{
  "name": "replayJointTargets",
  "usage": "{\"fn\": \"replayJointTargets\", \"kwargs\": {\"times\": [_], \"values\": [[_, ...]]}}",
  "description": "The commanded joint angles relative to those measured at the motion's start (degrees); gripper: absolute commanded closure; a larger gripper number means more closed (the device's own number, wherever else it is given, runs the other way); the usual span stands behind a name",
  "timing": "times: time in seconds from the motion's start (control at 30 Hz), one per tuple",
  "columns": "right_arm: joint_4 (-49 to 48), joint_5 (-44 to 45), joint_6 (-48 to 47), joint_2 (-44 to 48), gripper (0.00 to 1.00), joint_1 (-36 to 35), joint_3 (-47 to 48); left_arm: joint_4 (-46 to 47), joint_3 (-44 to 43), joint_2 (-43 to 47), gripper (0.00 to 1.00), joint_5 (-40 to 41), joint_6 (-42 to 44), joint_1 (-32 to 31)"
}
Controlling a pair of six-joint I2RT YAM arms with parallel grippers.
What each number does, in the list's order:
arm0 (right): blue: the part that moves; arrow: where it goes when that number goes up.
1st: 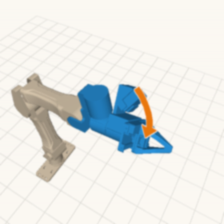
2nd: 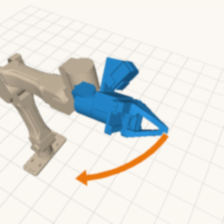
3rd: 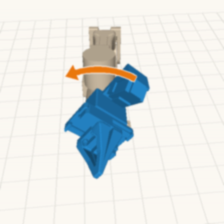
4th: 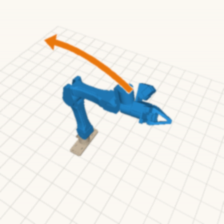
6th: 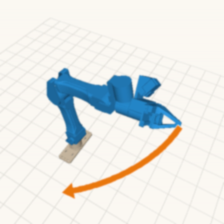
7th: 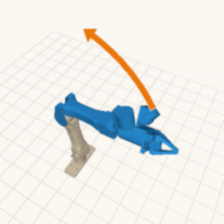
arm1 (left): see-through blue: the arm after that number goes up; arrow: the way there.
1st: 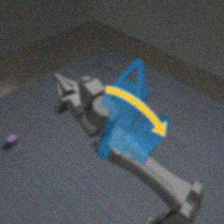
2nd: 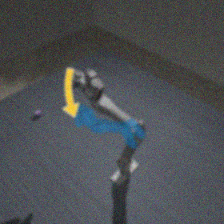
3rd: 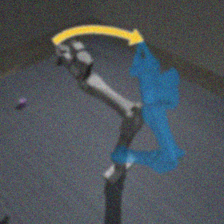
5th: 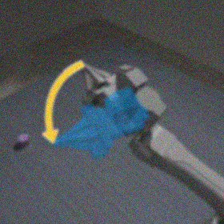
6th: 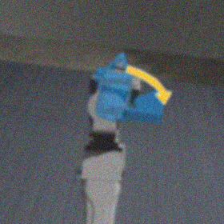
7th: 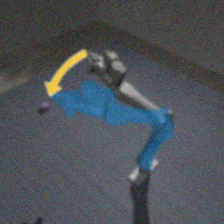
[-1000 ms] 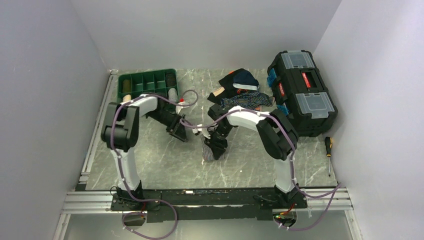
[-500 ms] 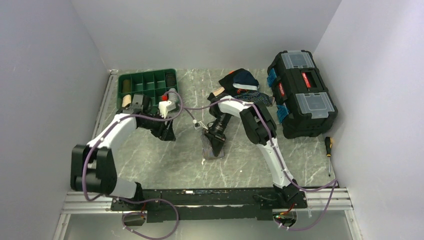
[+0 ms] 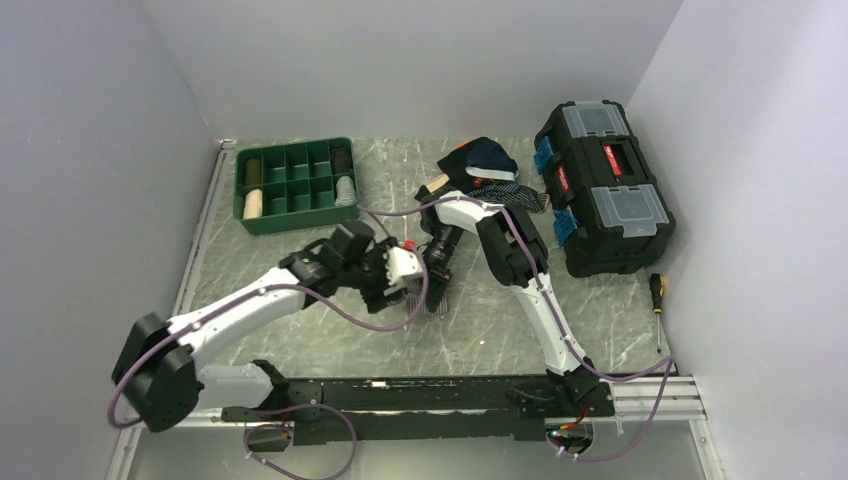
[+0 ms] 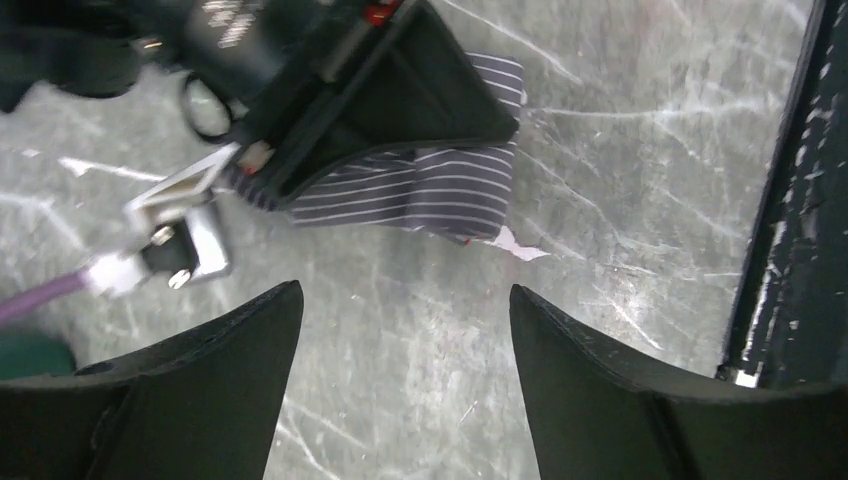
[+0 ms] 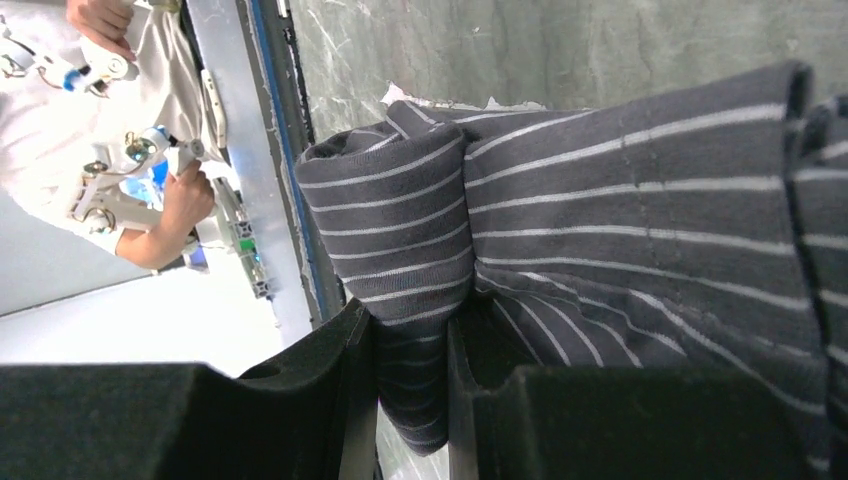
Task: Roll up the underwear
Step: Roll the underwear to the center of the board.
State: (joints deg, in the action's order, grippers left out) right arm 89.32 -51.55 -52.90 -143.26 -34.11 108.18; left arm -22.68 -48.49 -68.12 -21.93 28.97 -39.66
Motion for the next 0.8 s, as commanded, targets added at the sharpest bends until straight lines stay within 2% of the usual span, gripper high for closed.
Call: {"fn": "replayJointTargets", "kwargs": {"times": [0.0,0.1,0.23,0.77], "values": [[-5.14,3.95,-2.01,-2.31,0.89,-0.28,0.81,5.91,-1.52,-7.38,0.18,8.35,5.08,-7.35],[-5.22,4.18,-1.84,-2.53,0.89,-0.75,0.65,8.93,-1.95,-12.15,0.13,10.39,6.31,-11.38],[-5.48,4.42,-1.68,-2.7,0.89,-1.6,0.38,11.11,-2.23,-16.74,0.12,11.07,5.89,-13.33],[-5.48,4.61,-1.51,-3.75,0.89,-1.93,0.88,14.86,-1.58,-23.31,0.23,11.8,4.31,-15.28]]}}
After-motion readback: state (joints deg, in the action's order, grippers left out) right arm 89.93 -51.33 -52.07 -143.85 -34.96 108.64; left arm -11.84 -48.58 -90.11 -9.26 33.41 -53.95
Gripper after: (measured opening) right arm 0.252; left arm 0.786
